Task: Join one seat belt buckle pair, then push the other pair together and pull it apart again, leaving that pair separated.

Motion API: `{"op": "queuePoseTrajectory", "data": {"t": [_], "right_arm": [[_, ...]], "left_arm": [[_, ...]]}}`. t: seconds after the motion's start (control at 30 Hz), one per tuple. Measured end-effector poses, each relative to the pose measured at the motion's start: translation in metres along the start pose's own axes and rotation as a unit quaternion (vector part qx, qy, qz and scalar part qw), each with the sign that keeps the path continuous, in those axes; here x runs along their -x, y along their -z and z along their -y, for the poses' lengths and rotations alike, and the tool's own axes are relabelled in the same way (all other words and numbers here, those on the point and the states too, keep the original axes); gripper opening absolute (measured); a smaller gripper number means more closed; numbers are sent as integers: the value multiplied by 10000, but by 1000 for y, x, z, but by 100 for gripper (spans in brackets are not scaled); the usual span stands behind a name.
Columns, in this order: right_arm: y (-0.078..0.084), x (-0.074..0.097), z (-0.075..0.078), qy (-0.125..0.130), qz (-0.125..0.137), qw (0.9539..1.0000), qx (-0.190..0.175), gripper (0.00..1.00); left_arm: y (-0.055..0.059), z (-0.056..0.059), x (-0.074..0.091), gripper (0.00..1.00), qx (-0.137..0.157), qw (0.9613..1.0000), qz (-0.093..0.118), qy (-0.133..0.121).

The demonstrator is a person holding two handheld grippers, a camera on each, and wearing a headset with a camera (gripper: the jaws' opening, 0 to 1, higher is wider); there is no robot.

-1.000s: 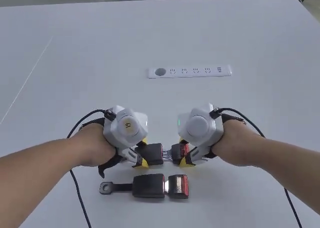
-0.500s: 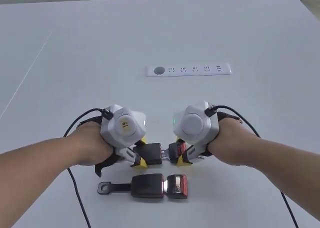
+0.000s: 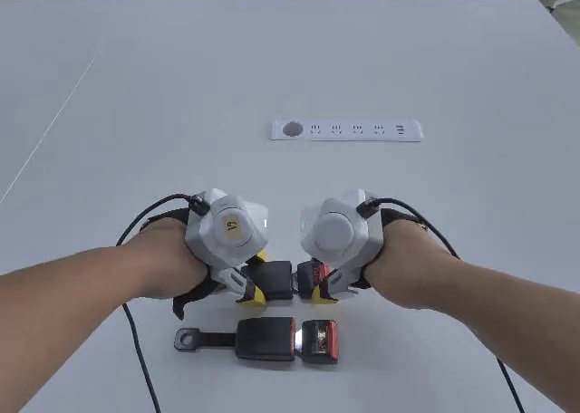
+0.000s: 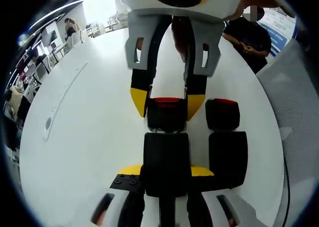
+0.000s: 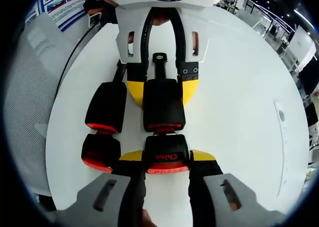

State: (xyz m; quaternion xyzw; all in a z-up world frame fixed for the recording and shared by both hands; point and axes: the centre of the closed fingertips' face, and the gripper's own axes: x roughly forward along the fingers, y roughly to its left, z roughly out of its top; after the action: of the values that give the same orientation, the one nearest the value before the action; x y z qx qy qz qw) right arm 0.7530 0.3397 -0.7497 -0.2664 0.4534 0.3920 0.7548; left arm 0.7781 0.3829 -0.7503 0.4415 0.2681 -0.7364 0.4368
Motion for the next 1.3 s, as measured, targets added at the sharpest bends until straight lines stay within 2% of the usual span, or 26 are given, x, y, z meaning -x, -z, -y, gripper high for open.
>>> {"op": "queuePoseTrajectory", "data": {"t": [0.13, 0.5, 0.7, 0.83, 0.93, 1.0, 1.1, 1.3], "right_arm": [[0, 0, 0, 24, -21, 10000, -28, 30], [1, 1, -3, 29, 25, 10000, -61, 30], [12, 7, -4, 29, -75, 9999, -79, 31], [15, 9, -7, 6, 58, 9995, -319, 31], [16, 8, -7, 31, 64, 9997, -242, 31], [16, 9, -6, 17, 172, 9995, -260, 32], [22, 11, -5, 11, 200, 9995, -250, 32], [44, 19, -5, 44, 100, 9995, -282, 32]], "left_arm": [[0, 0, 0, 31, 39, 10000, 63, -2], [-1, 1, 1, 31, 24, 10000, 59, -6], [0, 1, 1, 31, 2, 10000, 9, -1], [0, 2, 2, 31, -6, 10000, 62, 11], [0, 2, 2, 32, -12, 10000, 69, 14], [0, 1, 1, 32, -15, 10000, 62, 19], [0, 0, 1, 32, -3, 10000, 52, 22], [0, 2, 1, 32, 9, 10000, 53, 14]]}}
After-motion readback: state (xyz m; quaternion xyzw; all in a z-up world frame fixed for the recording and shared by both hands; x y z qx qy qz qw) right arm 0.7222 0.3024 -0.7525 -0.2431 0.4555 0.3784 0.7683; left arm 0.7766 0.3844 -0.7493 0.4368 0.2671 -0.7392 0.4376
